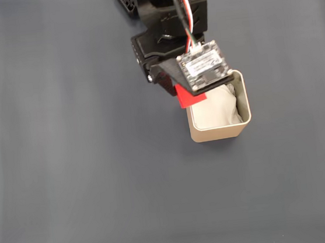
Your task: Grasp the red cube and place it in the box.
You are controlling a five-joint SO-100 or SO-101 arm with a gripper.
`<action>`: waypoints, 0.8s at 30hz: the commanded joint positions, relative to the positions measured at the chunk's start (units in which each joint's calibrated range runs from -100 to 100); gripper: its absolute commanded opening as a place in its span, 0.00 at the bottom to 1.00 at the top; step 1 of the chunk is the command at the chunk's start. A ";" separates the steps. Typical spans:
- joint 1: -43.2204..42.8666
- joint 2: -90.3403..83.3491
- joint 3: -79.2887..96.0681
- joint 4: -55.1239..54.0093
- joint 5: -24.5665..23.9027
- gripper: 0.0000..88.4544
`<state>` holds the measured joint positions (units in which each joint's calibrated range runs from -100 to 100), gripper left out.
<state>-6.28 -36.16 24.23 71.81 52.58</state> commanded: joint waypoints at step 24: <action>-4.62 1.58 1.21 -6.44 1.61 0.00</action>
<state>-10.26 -34.46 25.68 66.61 53.80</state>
